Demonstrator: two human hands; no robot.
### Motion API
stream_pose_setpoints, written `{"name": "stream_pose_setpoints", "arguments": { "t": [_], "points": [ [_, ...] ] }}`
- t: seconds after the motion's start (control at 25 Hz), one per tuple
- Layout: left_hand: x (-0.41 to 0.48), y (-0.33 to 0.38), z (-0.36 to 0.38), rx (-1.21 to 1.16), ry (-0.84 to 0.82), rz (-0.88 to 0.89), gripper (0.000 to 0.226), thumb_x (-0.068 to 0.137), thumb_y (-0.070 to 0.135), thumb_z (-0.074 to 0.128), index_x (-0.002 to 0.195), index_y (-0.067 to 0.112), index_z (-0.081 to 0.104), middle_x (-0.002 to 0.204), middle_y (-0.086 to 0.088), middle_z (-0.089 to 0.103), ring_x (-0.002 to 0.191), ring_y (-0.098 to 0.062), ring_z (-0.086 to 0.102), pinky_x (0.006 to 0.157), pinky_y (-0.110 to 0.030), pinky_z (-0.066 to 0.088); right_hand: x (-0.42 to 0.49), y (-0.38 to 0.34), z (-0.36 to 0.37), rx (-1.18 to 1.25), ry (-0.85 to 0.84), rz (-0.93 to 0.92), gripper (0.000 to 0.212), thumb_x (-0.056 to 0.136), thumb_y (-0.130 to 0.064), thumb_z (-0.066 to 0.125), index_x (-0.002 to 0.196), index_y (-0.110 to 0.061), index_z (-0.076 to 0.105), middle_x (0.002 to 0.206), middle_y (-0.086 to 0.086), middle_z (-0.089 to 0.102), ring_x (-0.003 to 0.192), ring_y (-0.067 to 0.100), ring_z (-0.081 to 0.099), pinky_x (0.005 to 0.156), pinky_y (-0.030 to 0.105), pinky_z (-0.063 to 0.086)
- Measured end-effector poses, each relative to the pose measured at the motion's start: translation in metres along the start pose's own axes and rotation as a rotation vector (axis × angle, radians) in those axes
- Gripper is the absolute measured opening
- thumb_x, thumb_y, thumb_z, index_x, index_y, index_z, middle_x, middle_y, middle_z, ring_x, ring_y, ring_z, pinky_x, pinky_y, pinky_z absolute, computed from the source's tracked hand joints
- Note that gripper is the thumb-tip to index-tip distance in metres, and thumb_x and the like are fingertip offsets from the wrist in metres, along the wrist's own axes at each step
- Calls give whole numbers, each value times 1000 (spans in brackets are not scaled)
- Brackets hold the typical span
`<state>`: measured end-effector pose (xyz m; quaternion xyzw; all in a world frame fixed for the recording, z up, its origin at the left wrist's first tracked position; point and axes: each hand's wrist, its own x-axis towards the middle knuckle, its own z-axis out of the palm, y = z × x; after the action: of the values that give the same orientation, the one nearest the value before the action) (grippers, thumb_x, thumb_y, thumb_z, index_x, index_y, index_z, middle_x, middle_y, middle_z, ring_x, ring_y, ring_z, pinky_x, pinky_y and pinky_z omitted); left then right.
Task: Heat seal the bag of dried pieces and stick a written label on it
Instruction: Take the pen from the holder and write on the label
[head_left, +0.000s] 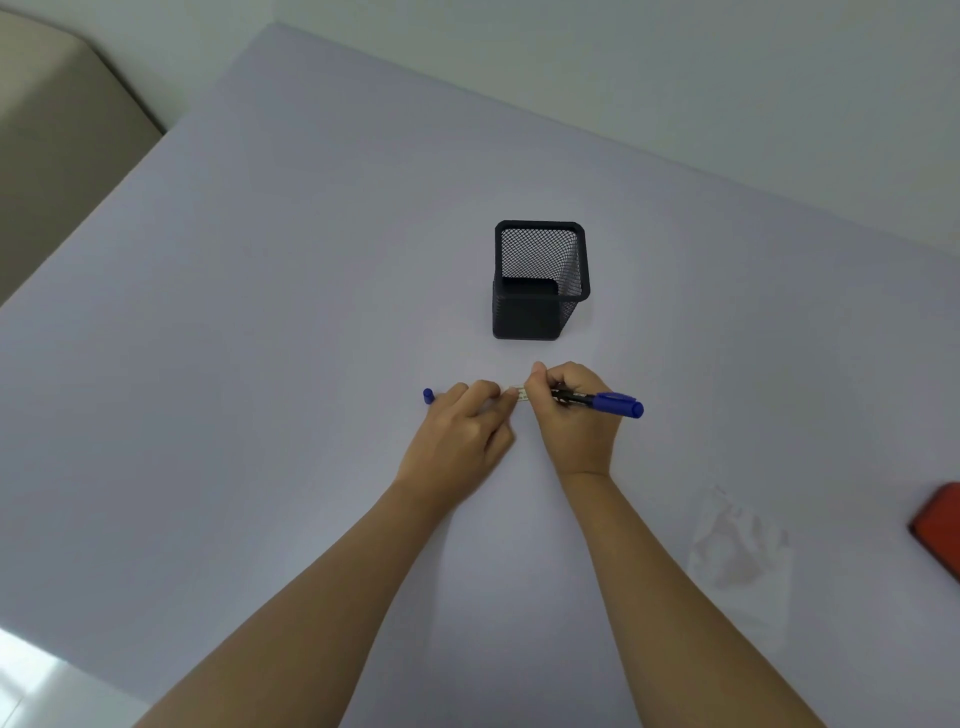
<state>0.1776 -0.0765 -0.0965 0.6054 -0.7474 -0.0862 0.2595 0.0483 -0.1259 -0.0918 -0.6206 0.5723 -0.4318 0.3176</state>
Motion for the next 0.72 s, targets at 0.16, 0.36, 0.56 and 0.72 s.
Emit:
{"name": "stream_pose_setpoints", "arguments": {
  "t": [0.16, 0.36, 0.56, 0.72],
  "points": [
    [-1, 0, 1, 5, -1, 2, 33, 89, 15, 46, 109, 2, 68, 91, -10, 63, 66, -25, 55, 61, -37, 50, 2, 0, 1, 30, 39, 14, 33, 83, -5, 61, 55, -13, 47, 50, -5, 45, 50, 9, 45, 50, 14, 36],
    [-1, -1, 1, 10, 9, 14, 32, 88, 15, 47, 109, 2, 68, 90, -10, 63, 66, -25, 55, 61, -35, 50, 1, -1, 0, 7, 27, -8, 32, 82, -6, 61, 55, -14, 47, 51, 0, 48, 49, 16, 44, 51, 21, 38],
    [-1, -1, 2, 12, 28, 17, 31, 88, 14, 48, 109, 2, 68, 90, -11, 63, 65, -25, 54, 61, -36, 48, 2, -2, 1, 18, 161, 40, 29, 80, -6, 62, 55, -6, 48, 49, 7, 49, 47, 18, 43, 50, 26, 38],
    [0, -1, 0, -22, 10, -12, 32, 87, 13, 48, 109, 1, 68, 91, -10, 63, 66, -25, 54, 62, -35, 49, 4, -2, -1, 71, 174, 113, 31, 84, -15, 64, 58, -3, 52, 52, 10, 56, 51, 22, 52, 53, 28, 45]
  ]
}}
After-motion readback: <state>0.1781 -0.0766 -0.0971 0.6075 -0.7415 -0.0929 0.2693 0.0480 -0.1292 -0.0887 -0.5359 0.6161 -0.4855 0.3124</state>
